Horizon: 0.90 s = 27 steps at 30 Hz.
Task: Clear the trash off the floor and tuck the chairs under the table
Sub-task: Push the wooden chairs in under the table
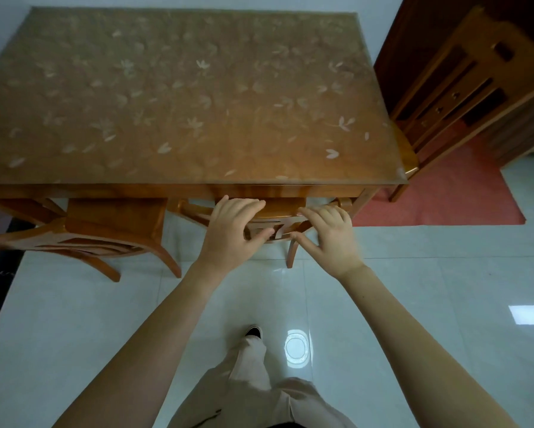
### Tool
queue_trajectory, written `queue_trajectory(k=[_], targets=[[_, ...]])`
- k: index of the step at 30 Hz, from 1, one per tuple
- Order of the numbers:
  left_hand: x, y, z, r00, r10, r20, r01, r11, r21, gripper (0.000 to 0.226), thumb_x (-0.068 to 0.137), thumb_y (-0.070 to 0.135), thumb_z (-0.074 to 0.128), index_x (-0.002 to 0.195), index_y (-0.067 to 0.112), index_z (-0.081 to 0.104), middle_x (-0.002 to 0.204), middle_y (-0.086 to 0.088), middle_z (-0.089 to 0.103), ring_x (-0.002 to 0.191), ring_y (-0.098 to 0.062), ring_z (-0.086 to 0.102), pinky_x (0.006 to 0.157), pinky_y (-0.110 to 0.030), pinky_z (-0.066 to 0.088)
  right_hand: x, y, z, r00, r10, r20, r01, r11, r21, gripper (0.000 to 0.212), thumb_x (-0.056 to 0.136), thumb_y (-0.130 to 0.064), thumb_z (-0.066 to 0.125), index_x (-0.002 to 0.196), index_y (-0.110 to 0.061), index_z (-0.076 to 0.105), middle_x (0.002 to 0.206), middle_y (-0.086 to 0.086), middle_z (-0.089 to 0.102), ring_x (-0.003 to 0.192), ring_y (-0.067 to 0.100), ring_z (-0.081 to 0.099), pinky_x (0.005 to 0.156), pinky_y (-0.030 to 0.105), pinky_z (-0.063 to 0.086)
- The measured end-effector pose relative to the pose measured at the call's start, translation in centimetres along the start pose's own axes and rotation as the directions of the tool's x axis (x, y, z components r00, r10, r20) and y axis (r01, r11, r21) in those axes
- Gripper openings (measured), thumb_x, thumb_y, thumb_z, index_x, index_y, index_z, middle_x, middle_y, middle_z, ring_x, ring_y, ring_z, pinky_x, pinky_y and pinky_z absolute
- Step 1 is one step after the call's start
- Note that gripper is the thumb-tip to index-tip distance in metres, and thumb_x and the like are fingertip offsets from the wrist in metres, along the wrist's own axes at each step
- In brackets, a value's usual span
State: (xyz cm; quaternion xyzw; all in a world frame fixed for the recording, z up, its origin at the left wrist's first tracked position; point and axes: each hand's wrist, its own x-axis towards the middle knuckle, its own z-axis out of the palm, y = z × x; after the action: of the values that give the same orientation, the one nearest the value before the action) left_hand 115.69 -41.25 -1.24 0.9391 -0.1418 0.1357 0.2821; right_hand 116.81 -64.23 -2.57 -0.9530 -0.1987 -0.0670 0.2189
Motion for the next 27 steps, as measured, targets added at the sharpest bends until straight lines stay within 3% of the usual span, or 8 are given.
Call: queue_trajectory(k=[5, 8, 14, 18, 22, 27], targets=[[-3.4, 5.4, 0.2, 0.98, 0.177, 0.09, -0.182, 0.982, 0.055, 0.047, 0.095, 0.043, 0.048, 0.132, 0.015, 0.056, 0.136, -0.003, 0.055, 0.131, -0.02, 0.044, 0.114, -0.048, 0.023, -7.4, 0.0, -3.4, 0.998, 0.014, -0.068, -0.024, 0.99, -0.142, 0.056, 0.098, -0.053, 0.04, 0.134, -0.013, 0.057, 0.134, 0.006, 0.059, 0.129, 0.025, 0.047, 0.113, 0.045, 0.025], [-6.3, 8.4, 1.4, 0.958, 0.203, 0.204, -0.22, 0.974, 0.062, 0.05, 0.098, 0.044, 0.036, 0.136, 0.016, 0.053, 0.141, -0.002, 0.051, 0.136, -0.021, 0.039, 0.115, -0.048, 0.021, -13.1, 0.0, -4.6, 0.985, 0.147, -0.093, -0.159, 0.976, -0.15, 0.054, 0.098, -0.051, 0.039, 0.134, -0.014, 0.056, 0.135, 0.006, 0.058, 0.13, 0.027, 0.046, 0.112, 0.048, 0.027], [-12.3, 14.1, 5.3, 0.859, 0.253, 0.444, -0.297, 0.954, 0.031, 0.056, 0.1, 0.05, 0.021, 0.138, 0.021, 0.05, 0.141, -0.001, 0.051, 0.136, -0.022, 0.039, 0.117, -0.04, 0.014, -24.6, -0.1, -5.5, 0.902, 0.428, -0.056, -0.432, 0.898, -0.084, 0.068, 0.1, -0.059, 0.015, 0.139, -0.018, 0.053, 0.141, 0.005, 0.054, 0.135, 0.031, 0.043, 0.111, 0.051, 0.028], [-13.7, 18.5, 7.1, 0.835, 0.296, 0.465, -0.332, 0.943, -0.005, 0.061, 0.099, 0.053, 0.016, 0.137, 0.02, 0.051, 0.14, 0.0, 0.052, 0.135, -0.021, 0.04, 0.118, -0.037, 0.013, -29.2, 0.5, -7.1, 0.855, 0.514, -0.077, -0.518, 0.854, -0.054, 0.069, 0.1, -0.059, 0.013, 0.141, -0.019, 0.05, 0.142, 0.005, 0.053, 0.136, 0.03, 0.042, 0.112, 0.05, 0.029], [-12.7, 22.3, 8.5, 0.815, 0.391, 0.428, -0.399, 0.914, -0.075, 0.052, 0.098, 0.047, 0.03, 0.128, 0.017, 0.059, 0.132, -0.002, 0.058, 0.128, -0.023, 0.048, 0.114, -0.04, 0.024, -32.3, 2.2, -9.4, 0.81, 0.573, -0.123, -0.581, 0.812, -0.046, 0.068, 0.099, -0.06, 0.014, 0.142, -0.02, 0.049, 0.142, 0.003, 0.053, 0.136, 0.028, 0.042, 0.113, 0.048, 0.027], [-9.4, 26.7, 11.2, 0.776, 0.495, 0.391, -0.484, 0.865, -0.134, 0.049, 0.097, 0.044, 0.033, 0.127, 0.015, 0.059, 0.13, -0.002, 0.059, 0.125, -0.023, 0.049, 0.111, -0.041, 0.029, -34.2, 6.0, -12.3, 0.729, 0.644, -0.23, -0.668, 0.744, -0.033, 0.059, 0.098, -0.055, 0.03, 0.144, -0.022, 0.047, 0.143, 0.0, 0.052, 0.137, 0.029, 0.039, 0.113, 0.048, 0.028]])
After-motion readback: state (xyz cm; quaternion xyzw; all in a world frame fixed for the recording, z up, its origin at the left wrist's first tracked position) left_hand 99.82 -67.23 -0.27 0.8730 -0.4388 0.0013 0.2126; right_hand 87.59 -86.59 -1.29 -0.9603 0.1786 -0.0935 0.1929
